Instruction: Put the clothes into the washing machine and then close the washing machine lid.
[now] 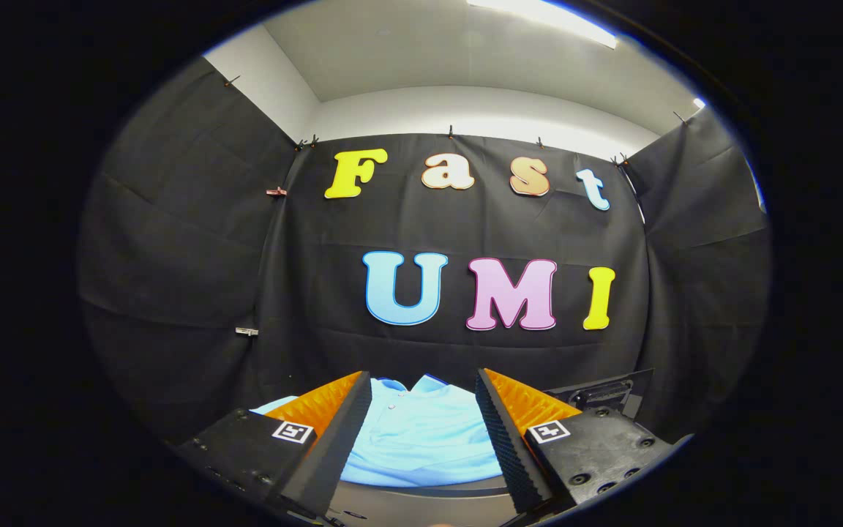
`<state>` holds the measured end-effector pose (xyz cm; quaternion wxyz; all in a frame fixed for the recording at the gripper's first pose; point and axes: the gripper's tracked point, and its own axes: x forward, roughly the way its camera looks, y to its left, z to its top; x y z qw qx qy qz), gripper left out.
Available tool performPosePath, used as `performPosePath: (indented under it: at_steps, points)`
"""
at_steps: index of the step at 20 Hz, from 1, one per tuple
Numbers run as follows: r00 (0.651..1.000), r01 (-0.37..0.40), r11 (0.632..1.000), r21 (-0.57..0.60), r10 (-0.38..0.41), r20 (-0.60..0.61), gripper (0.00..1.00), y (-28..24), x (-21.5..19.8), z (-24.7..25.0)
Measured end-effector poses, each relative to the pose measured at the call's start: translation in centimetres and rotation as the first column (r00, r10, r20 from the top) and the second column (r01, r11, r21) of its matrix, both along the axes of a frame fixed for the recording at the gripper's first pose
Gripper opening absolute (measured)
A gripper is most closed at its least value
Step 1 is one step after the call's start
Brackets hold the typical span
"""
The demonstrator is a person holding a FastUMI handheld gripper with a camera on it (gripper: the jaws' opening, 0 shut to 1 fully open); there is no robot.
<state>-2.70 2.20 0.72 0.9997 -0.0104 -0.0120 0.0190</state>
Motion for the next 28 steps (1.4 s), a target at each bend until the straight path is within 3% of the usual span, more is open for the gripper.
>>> performPosePath:
  at_steps: [16,25,28]
  points:
    - [0.999,-0.044,0.999,-0.011,0.043,-0.023,0.90,1.8,0.5,0.0]
    - [0.992,-0.063,0.997,-0.054,0.057,-0.114,0.91,3.2,6.2,-1.0]
    - [0.975,-0.072,0.997,-0.034,0.063,-0.215,0.91,3.2,9.0,-3.0]
